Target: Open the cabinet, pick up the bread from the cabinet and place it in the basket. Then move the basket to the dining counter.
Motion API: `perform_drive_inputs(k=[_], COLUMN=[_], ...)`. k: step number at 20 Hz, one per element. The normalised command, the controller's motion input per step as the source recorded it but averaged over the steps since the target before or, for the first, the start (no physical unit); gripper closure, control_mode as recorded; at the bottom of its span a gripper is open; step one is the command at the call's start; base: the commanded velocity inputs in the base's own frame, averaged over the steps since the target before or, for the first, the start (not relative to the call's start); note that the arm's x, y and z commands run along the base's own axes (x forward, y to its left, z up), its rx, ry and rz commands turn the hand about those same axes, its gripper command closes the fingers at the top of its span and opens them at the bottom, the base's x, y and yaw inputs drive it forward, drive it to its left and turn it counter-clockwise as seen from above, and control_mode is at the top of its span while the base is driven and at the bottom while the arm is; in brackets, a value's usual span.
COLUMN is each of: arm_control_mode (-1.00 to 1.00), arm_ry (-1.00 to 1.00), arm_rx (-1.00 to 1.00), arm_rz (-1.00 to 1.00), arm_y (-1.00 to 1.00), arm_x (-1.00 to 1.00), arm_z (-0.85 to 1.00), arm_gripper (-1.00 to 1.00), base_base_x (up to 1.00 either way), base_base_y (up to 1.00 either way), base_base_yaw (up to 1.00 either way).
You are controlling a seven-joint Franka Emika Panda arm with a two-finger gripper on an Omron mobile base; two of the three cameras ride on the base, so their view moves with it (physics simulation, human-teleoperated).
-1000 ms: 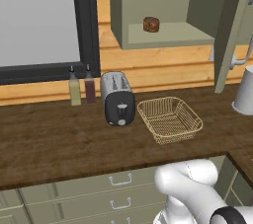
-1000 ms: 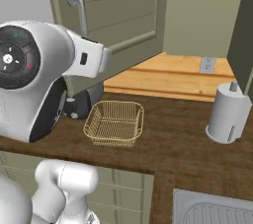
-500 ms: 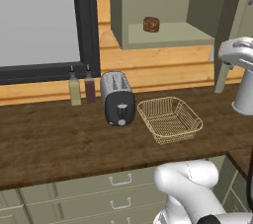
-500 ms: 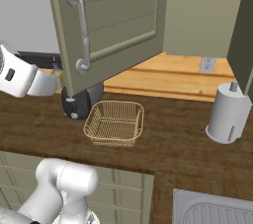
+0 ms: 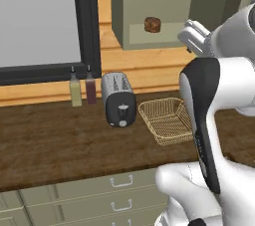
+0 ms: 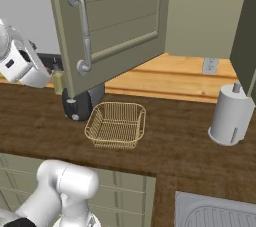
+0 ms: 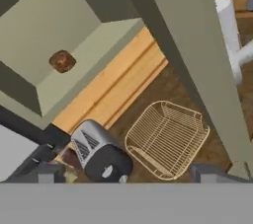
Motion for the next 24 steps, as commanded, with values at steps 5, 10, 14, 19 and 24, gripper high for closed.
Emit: perform_drive_inputs(k=[5,10,14,19,24], arm_control_mode=[-1.0,-1.0,-1.0,-1.0,-1.0], arm_ry=[-0.21,-0.3,-0.31,-0.24,-0.23], arm_rx=[0.17,0.17,0.18,0.13,0.11], arm_rz=[-0.67,-0.62,-0.51,-0.57,-0.54], arm_y=[0.38,-0.02,-0.32,-0.42,-0.47], arm_x=[0.62,0.22,0.14,0.08,0.02], arm_z=[-0.12,0.0,0.0,-0.06,-0.1], arm_gripper=[-1.0,-1.0,-1.0,-1.0,-1.0], base_base_x=[0.0,0.0,0.0,0.0,0.0], base_base_y=[0.0,0.0,0.0,0.0,0.0], base_base_yaw=[0.0,0.0,0.0,0.0,0.0])
